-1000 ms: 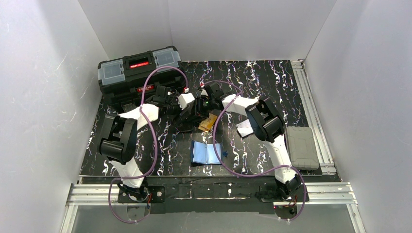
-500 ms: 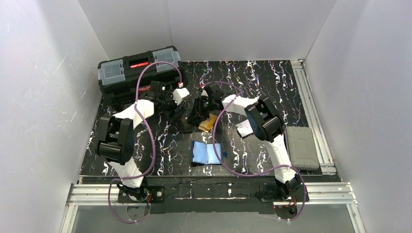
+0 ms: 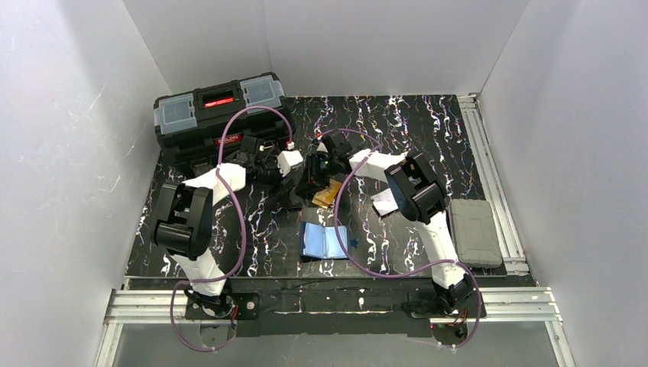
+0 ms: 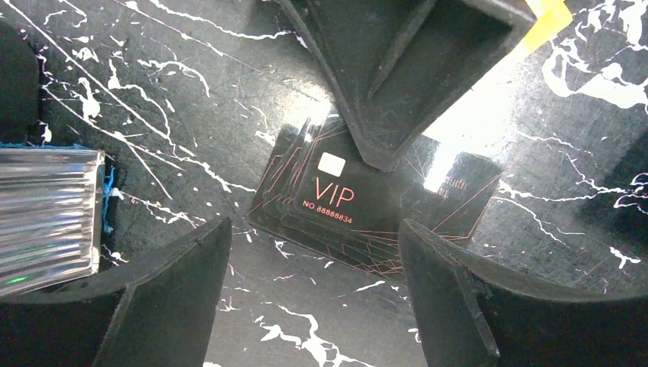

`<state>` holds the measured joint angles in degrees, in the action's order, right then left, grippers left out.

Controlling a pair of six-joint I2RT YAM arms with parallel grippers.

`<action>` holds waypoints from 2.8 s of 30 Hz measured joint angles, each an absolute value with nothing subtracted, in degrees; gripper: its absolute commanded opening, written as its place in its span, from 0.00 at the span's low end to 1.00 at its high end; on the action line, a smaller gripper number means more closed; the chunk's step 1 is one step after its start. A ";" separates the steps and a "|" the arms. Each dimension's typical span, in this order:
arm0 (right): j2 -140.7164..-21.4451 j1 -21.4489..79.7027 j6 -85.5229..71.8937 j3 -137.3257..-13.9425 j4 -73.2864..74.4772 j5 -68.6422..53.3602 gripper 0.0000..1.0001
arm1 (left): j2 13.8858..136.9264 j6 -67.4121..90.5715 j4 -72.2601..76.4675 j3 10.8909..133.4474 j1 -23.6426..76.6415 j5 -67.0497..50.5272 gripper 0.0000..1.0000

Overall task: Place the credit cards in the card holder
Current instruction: Pick up the credit card from the center of the board.

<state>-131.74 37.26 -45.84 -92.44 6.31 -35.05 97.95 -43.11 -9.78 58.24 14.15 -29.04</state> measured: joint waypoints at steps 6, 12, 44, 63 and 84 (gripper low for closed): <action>-131.74 36.82 -45.71 -92.44 6.48 -34.92 0.34 | 97.95 -45.91 -9.06 57.32 14.26 -28.93 0.78; -131.74 36.75 -45.67 -92.44 6.48 -34.92 0.34 | 97.95 -47.75 -8.56 57.10 14.02 -29.04 0.78; -131.94 36.75 -45.71 -92.47 6.44 -35.46 0.34 | 97.30 -54.02 -4.54 54.65 13.17 -29.47 0.79; -132.00 36.47 -45.21 -92.47 6.50 -35.62 0.11 | 97.30 -52.23 -4.34 54.72 15.62 -28.27 0.79; -128.51 36.75 -42.26 -91.09 5.80 -36.36 0.01 | 97.17 -41.91 -19.11 64.69 9.80 -33.21 0.96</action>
